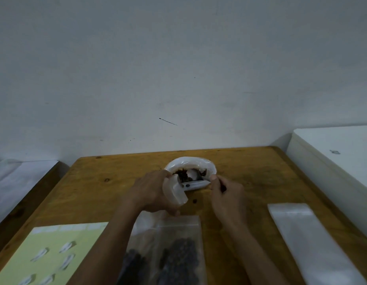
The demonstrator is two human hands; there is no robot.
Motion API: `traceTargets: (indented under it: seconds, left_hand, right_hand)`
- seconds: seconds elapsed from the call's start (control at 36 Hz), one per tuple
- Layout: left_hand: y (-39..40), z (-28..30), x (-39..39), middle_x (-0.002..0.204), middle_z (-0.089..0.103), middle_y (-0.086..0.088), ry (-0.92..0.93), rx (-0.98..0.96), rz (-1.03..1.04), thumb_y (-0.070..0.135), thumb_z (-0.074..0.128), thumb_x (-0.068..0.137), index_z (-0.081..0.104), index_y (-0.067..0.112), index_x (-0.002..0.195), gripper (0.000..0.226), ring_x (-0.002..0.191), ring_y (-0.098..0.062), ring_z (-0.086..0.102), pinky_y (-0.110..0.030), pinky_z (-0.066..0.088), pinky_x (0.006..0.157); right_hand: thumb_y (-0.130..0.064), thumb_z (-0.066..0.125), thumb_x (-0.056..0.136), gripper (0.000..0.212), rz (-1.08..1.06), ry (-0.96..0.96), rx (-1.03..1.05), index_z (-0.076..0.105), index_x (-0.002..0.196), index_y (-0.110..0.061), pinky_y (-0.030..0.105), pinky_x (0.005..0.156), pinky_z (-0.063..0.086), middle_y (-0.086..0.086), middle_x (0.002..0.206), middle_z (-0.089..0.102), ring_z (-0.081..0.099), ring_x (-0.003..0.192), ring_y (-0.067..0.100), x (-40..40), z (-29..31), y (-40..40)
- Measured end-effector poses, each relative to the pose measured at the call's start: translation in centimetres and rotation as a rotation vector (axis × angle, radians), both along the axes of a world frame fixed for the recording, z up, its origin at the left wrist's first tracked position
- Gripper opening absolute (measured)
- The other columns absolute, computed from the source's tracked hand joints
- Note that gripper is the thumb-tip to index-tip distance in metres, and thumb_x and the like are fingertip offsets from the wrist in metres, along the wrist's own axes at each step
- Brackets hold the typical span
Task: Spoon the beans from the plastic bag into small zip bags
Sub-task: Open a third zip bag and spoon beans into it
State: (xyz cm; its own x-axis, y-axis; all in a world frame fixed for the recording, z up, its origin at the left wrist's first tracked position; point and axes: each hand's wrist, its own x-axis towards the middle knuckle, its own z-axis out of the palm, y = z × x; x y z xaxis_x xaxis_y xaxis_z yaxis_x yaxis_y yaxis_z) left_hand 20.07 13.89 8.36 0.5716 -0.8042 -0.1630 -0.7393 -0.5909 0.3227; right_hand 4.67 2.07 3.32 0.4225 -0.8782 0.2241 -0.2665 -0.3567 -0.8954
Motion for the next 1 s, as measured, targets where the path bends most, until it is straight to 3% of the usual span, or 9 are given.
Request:
traceTargets:
  seconds: [0.08, 0.14, 0.22, 0.28, 0.39, 0.44, 0.72, 1.0]
  left_hand:
    - [-0.3, -0.2, -0.1, 0.144, 0.046, 0.006, -0.012, 0.0, 0.015, 0.053, 0.089, 0.057, 0.036, 0.029, 0.148, 0.108, 0.128, -0.02, 0.043, -0.043, 0.039, 0.109]
    - [-0.4, -0.3, -0.2, 0.144, 0.046, 0.006, -0.041, -0.006, 0.032, 0.055, 0.088, 0.056, 0.036, 0.028, 0.148, 0.109, 0.129, -0.02, 0.043, -0.043, 0.035, 0.111]
    - [-0.3, -0.4, -0.4, 0.141, 0.048, 0.008, -0.088, -0.028, 0.046, 0.058, 0.087, 0.056, 0.037, 0.029, 0.146, 0.107, 0.13, -0.019, 0.043, -0.042, 0.026, 0.109]
    - [-0.2, -0.3, -0.5, 0.139, 0.048, 0.009, -0.103, -0.057, 0.043, 0.059, 0.086, 0.055, 0.039, 0.03, 0.145, 0.106, 0.129, -0.017, 0.043, -0.041, 0.024, 0.108]
    - [-0.1, -0.1, -0.8, 0.139, 0.048, 0.01, -0.141, -0.072, 0.032, 0.061, 0.085, 0.054, 0.039, 0.031, 0.144, 0.105, 0.127, -0.016, 0.042, -0.041, 0.024, 0.107]
    - [0.0, 0.0, -0.8, 0.14, 0.047, 0.01, -0.157, -0.071, 0.033, 0.063, 0.085, 0.054, 0.039, 0.031, 0.143, 0.106, 0.128, -0.016, 0.041, -0.041, 0.023, 0.106]
    - [0.6, -0.4, -0.9, 0.142, 0.044, 0.008, -0.113, -0.046, 0.051, 0.067, 0.081, 0.058, 0.034, 0.03, 0.146, 0.107, 0.127, -0.016, 0.043, -0.041, 0.025, 0.104]
    - [1.1, -0.2, -1.6, 0.14, 0.046, 0.007, -0.103, -0.121, 0.101, 0.066, 0.083, 0.055, 0.037, 0.03, 0.145, 0.107, 0.124, -0.018, 0.047, -0.041, 0.026, 0.106]
  right_hand:
    - [-0.025, 0.051, 0.102, 0.022, 0.038, 0.068, -0.313, 0.064, 0.084, -0.022, 0.014, 0.053, 0.036, -0.008, 0.069, 0.053, 0.05, 0.061, 0.003, -0.1, -0.7, -0.3]
    - [-0.022, 0.051, 0.102, 0.02, 0.034, 0.1, -0.382, 0.063, 0.085, -0.022, 0.014, 0.051, 0.032, -0.011, 0.068, 0.05, 0.047, 0.059, 0.002, 0.1, -0.9, -0.2]
    - [-0.024, 0.051, 0.102, 0.027, -0.006, 0.066, -0.237, 0.064, 0.078, -0.02, 0.016, 0.049, 0.039, -0.005, 0.064, 0.058, 0.055, 0.056, 0.007, 0.6, -1.1, 0.0]
    - [-0.028, 0.05, 0.102, 0.034, -0.024, 0.019, -0.016, 0.065, 0.074, -0.017, 0.026, 0.053, 0.049, 0.0, 0.063, 0.065, 0.062, 0.056, 0.014, 0.9, -0.9, 0.2]
    - [-0.024, 0.056, 0.1, 0.027, -0.048, -0.178, 0.443, 0.071, 0.08, -0.014, 0.024, 0.056, 0.053, 0.004, 0.068, 0.07, 0.063, 0.057, 0.01, 1.7, 0.1, 0.5]
    - [-0.02, 0.057, 0.099, 0.022, -0.054, -0.25, 0.566, 0.071, 0.083, -0.013, 0.027, 0.061, 0.054, 0.005, 0.07, 0.07, 0.062, 0.059, 0.011, 1.8, 0.4, 0.5]
    - [-0.016, 0.059, 0.098, 0.019, -0.081, -0.346, 0.588, 0.072, 0.087, -0.009, 0.028, 0.055, 0.05, 0.002, 0.062, 0.066, 0.057, 0.053, 0.009, -0.5, 1.5, 0.1]
    - [-0.018, 0.062, 0.096, 0.018, -0.04, -0.431, 0.468, 0.071, 0.083, -0.011, 0.027, 0.047, 0.046, 0.001, 0.059, 0.064, 0.055, 0.05, 0.009, -4.2, 3.4, 0.4]
